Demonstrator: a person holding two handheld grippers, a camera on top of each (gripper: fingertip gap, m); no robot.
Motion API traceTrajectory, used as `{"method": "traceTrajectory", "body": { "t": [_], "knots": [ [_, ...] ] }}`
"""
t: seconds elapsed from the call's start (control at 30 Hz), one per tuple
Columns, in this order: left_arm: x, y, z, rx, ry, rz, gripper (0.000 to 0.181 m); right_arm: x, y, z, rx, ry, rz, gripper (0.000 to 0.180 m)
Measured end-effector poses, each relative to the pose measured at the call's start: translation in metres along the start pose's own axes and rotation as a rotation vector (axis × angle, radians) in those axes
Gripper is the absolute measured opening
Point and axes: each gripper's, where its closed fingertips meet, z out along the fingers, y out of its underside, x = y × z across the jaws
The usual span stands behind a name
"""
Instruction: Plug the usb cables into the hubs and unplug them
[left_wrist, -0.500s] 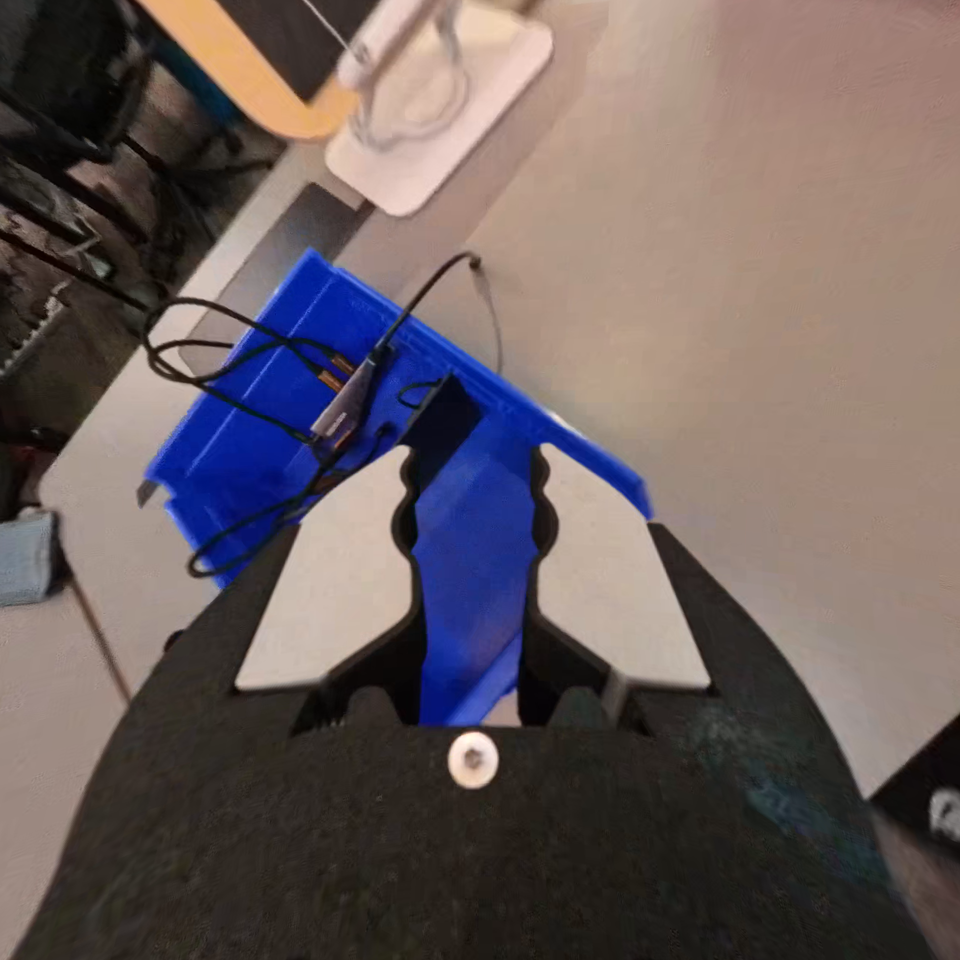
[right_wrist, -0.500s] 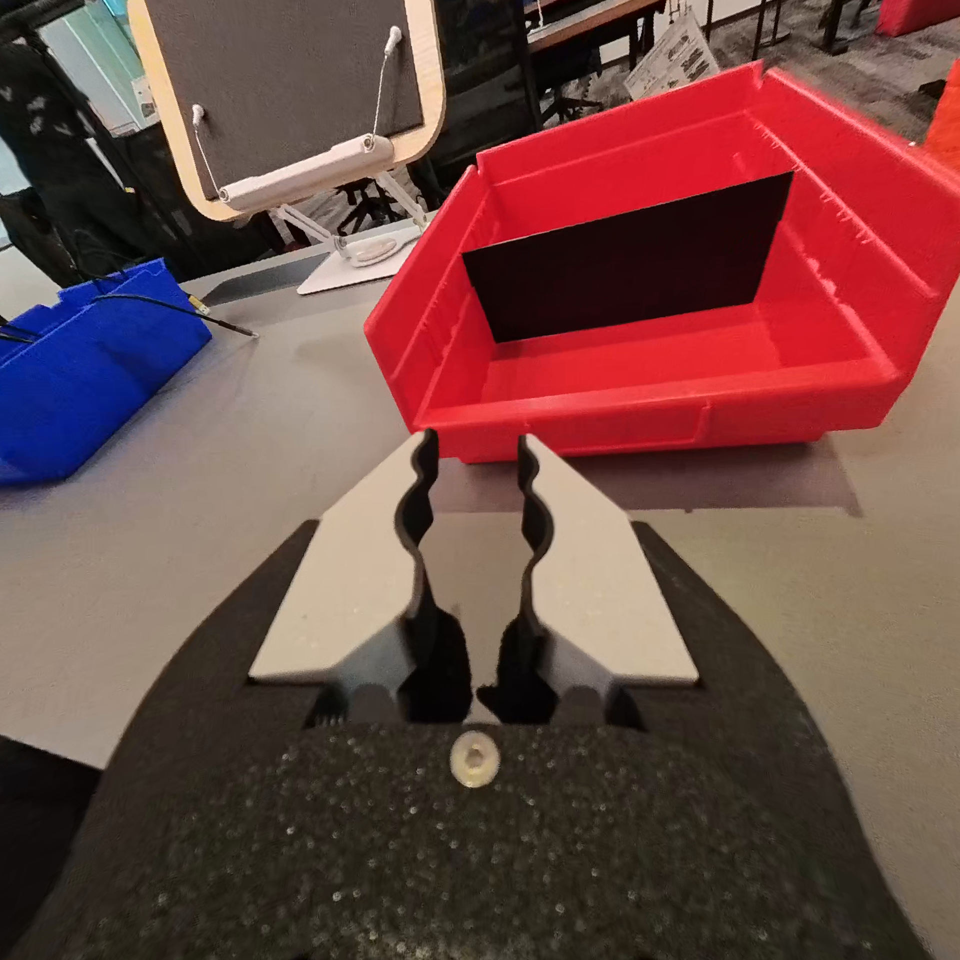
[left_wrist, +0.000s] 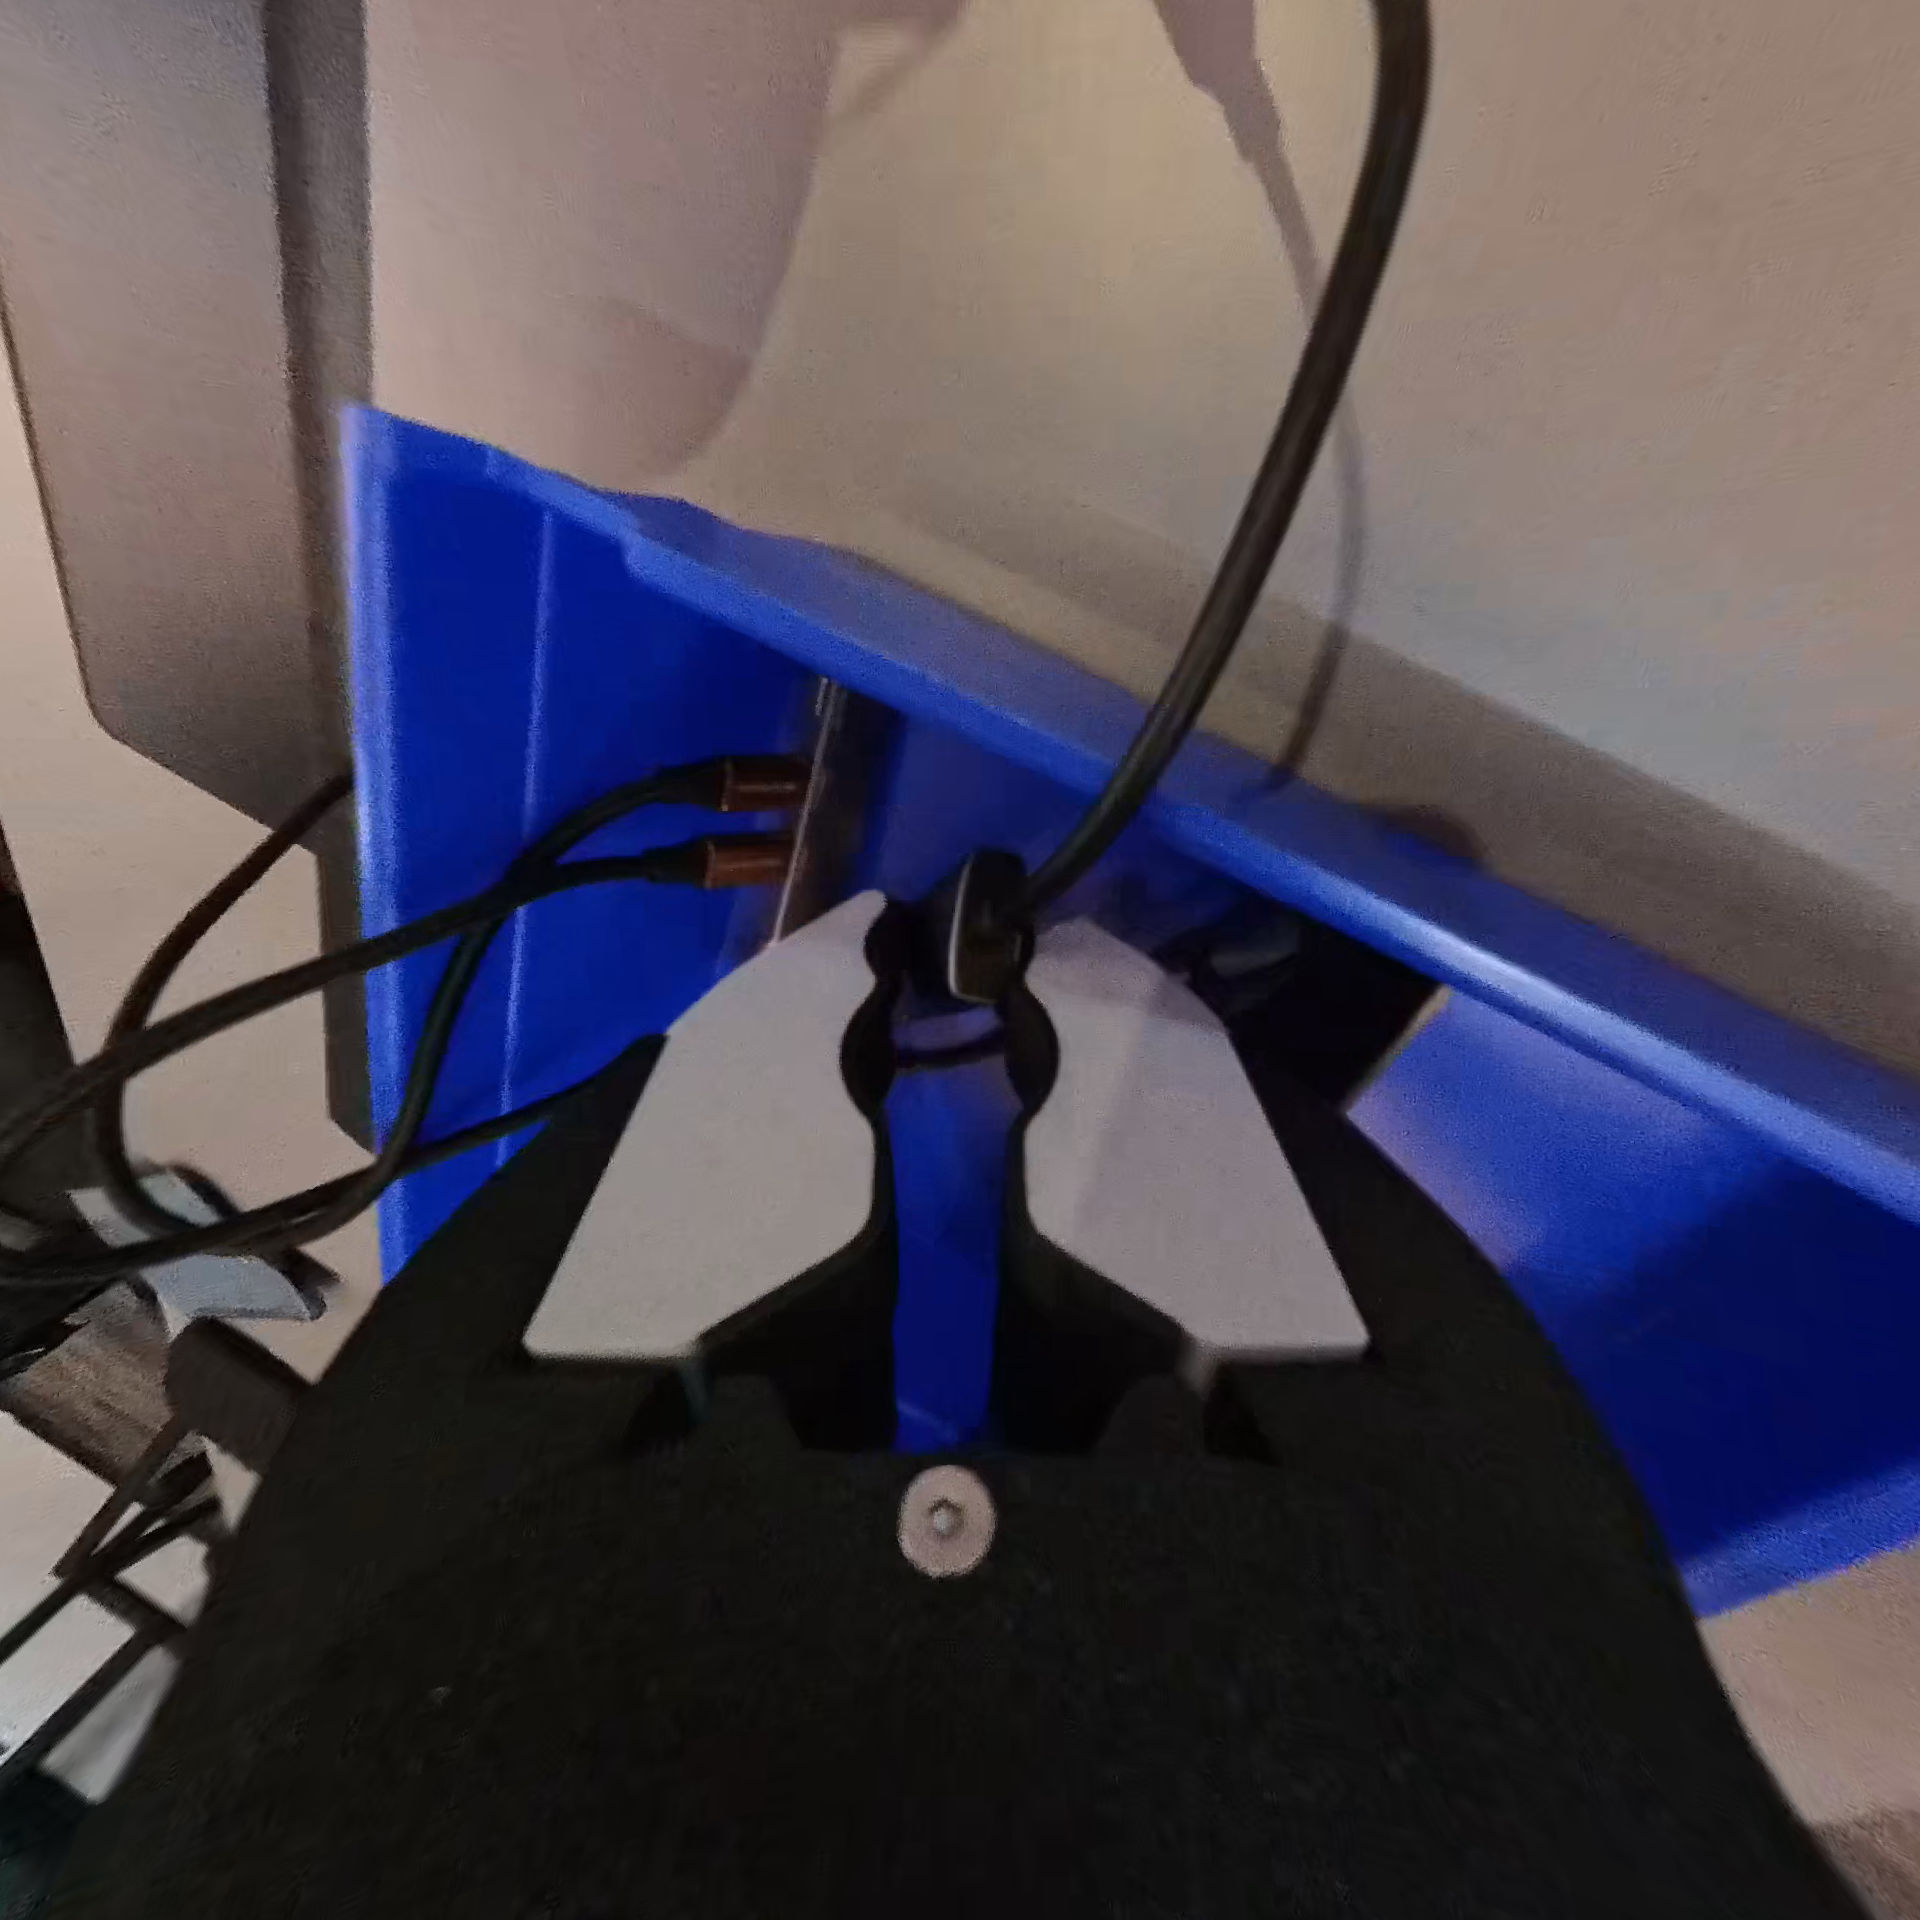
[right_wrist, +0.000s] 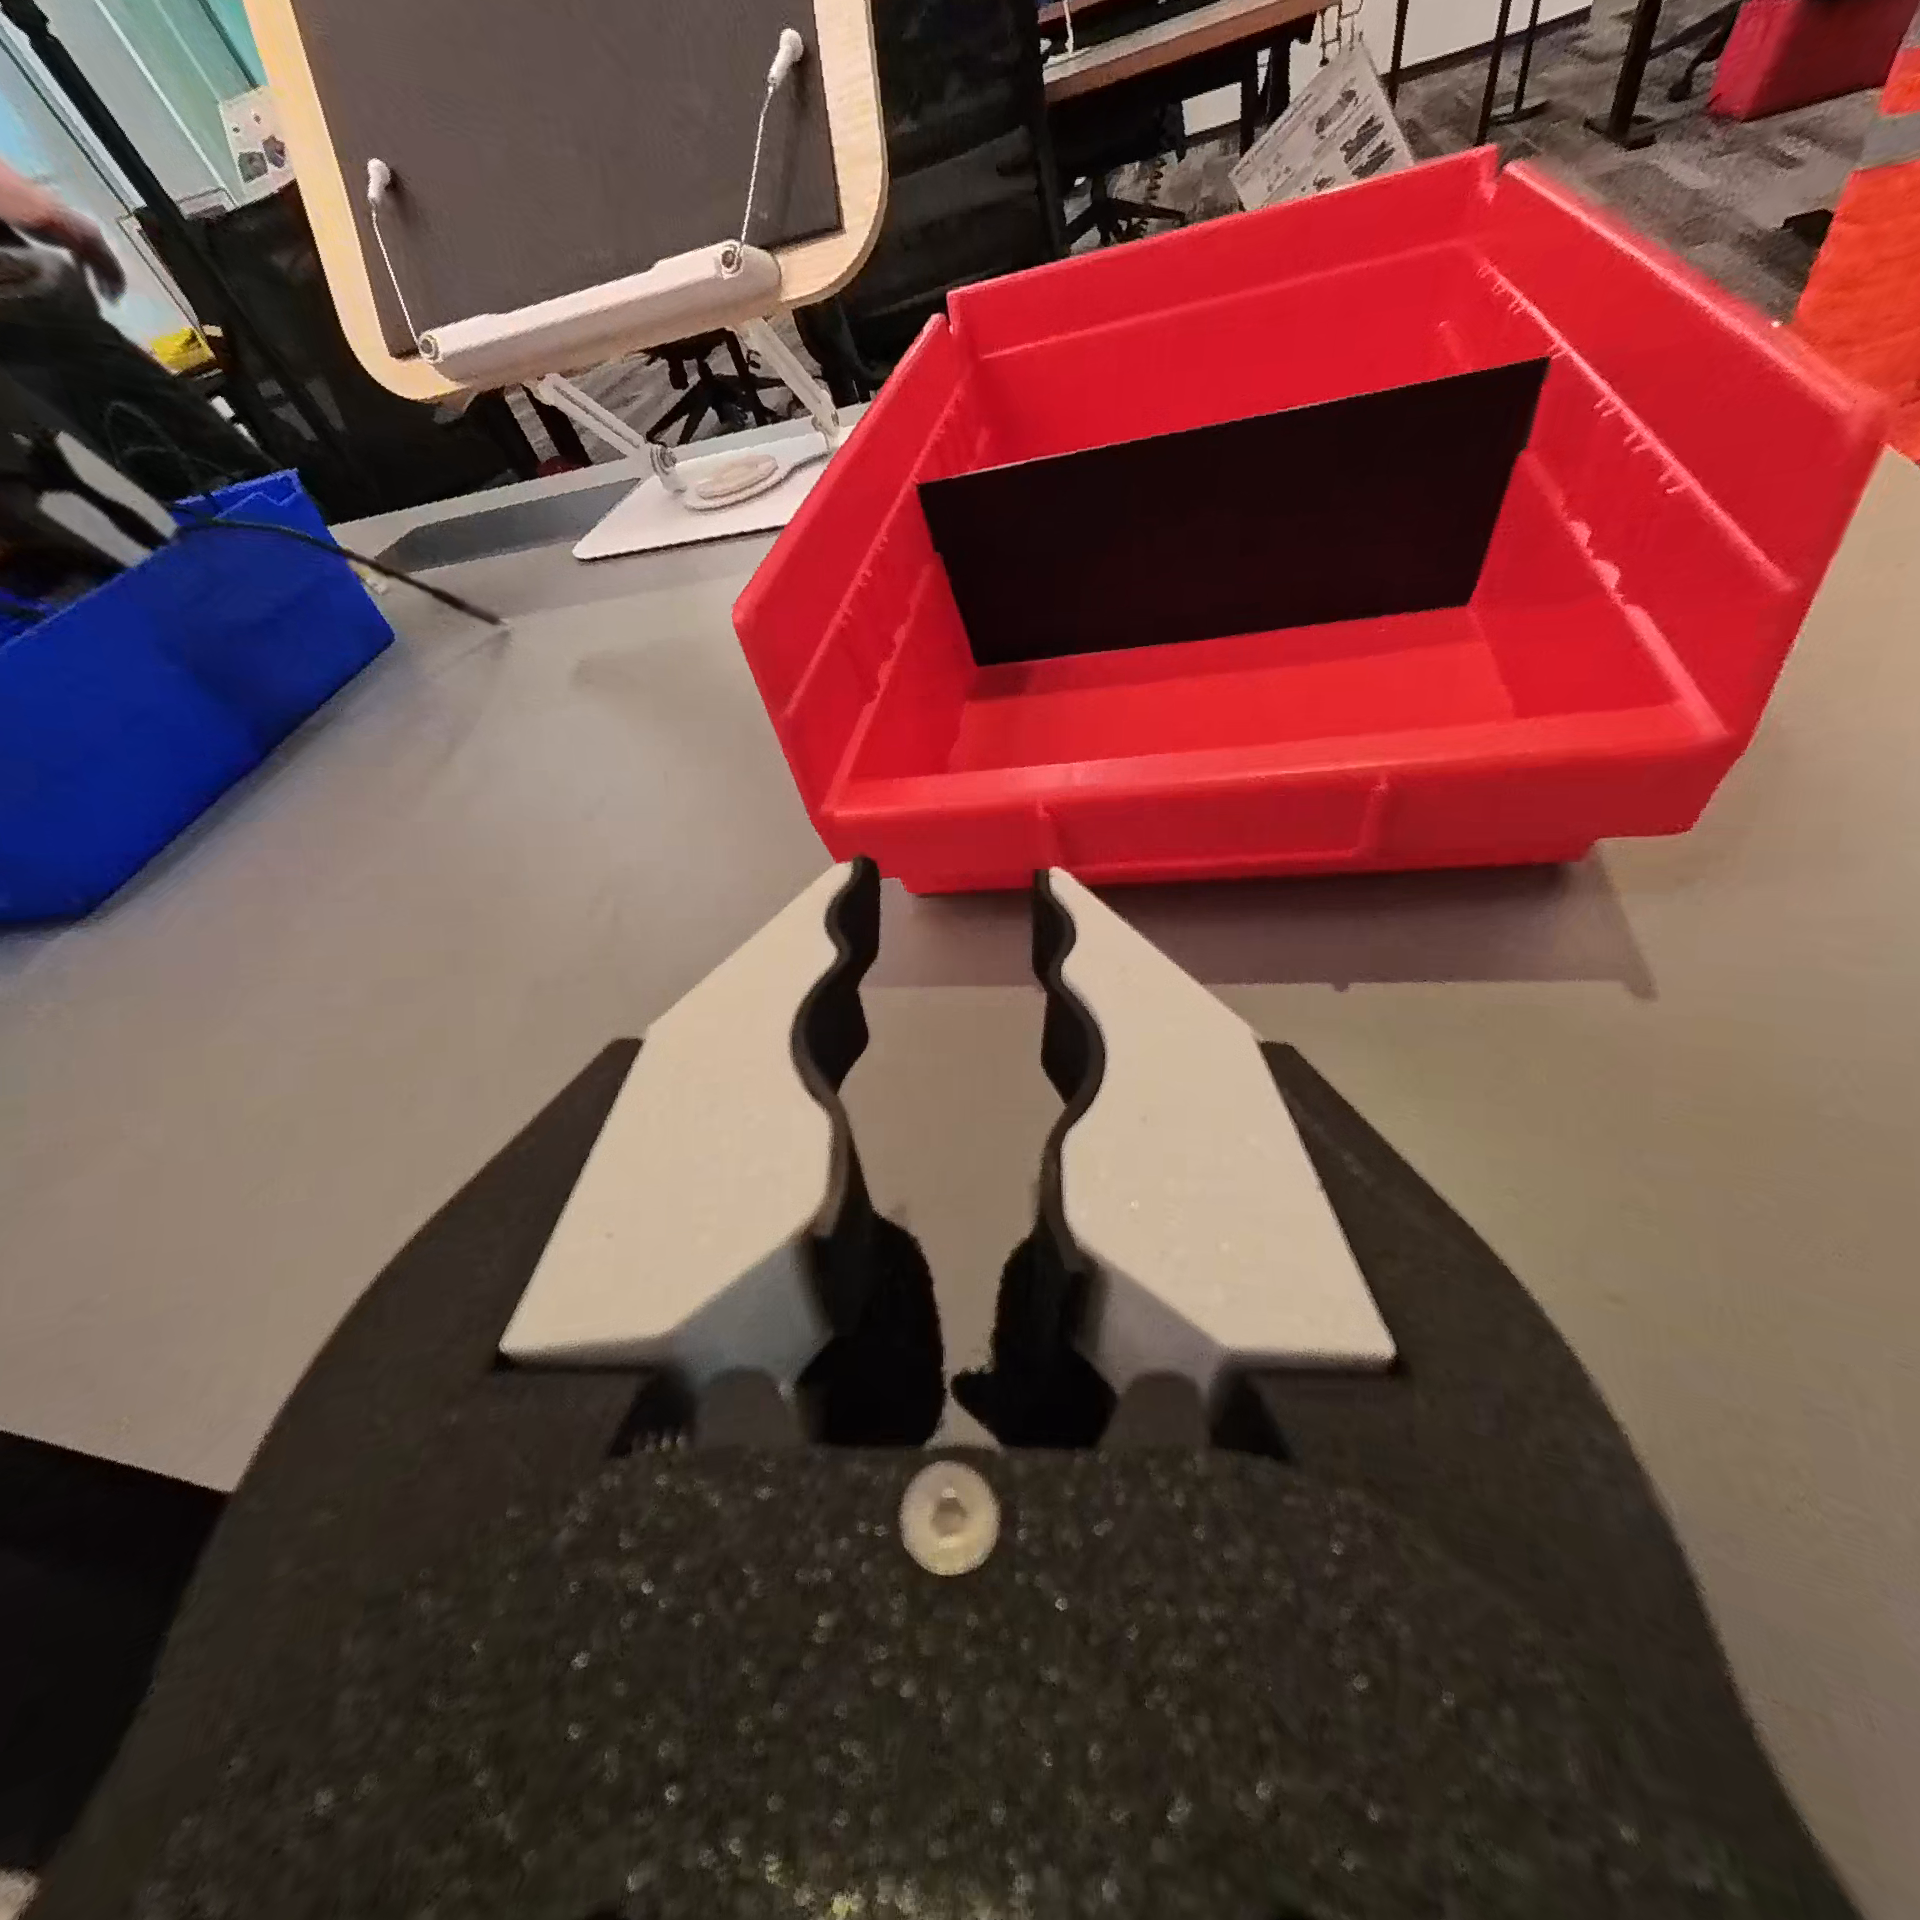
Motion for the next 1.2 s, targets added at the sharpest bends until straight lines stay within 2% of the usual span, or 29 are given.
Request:
{"method": "traceTrajectory", "body": {
  "t": [0.03,0.1,0.17,0.27,0.37,0.47,0.63,0.8,0.87,1.0,1.03,1.07,1.13,1.2],
  "knots": [
    [-0.004,0.000,0.000,0.009,-0.011,-0.024,0.016,-0.001,0.000,0.001,-0.001,-0.003,0.000,0.028],
    [-0.018,0.004,-0.012,0.033,-0.056,-0.112,0.011,-0.004,-0.001,0.002,0.002,-0.010,-0.012,0.028],
    [-0.038,0.004,-0.037,0.146,-0.070,-0.284,0.011,-0.014,-0.005,0.002,0.019,-0.027,-0.074,0.028],
    [-0.064,0.004,-0.098,0.384,-0.031,-0.530,0.011,-0.040,-0.007,0.004,0.041,-0.033,-0.300,0.028],
    [-0.076,-0.005,-0.177,0.694,0.037,-0.733,0.011,-0.098,-0.008,0.013,0.065,-0.148,-0.371,0.032],
    [-0.061,-0.028,-0.249,1.025,0.209,-0.873,0.010,-0.145,-0.013,0.031,0.103,-0.221,-0.379,0.037],
    [0.017,-0.088,-0.327,1.448,0.595,-0.835,0.010,-0.213,-0.068,0.056,0.236,-0.356,-0.399,0.038],
    [0.111,-0.137,-0.334,1.620,0.975,-0.799,0.010,-0.246,-0.155,0.047,0.360,-0.597,-0.132,0.033],
    [0.142,-0.150,-0.328,1.679,1.103,-0.787,0.010,-0.245,-0.171,0.045,0.345,-0.670,-0.034,0.032],
    [0.189,-0.173,-0.301,1.712,1.315,-0.818,0.011,-0.246,-0.160,0.048,0.226,-0.806,0.090,0.033],
    [0.196,-0.178,-0.294,1.707,1.348,-0.837,0.010,-0.244,-0.157,0.048,0.216,-0.822,0.116,0.029],
    [0.202,-0.182,-0.286,1.698,1.363,-0.852,0.011,-0.241,-0.157,0.046,0.223,-0.833,0.131,0.012],
    [0.207,-0.186,-0.275,1.698,1.393,-0.896,0.010,-0.237,-0.149,0.048,0.183,-0.841,0.130,0.011],
    [0.213,-0.188,-0.260,1.651,1.346,-0.896,0.011,-0.230,-0.143,0.052,0.094,-0.868,0.172,0.009]
  ]
}}
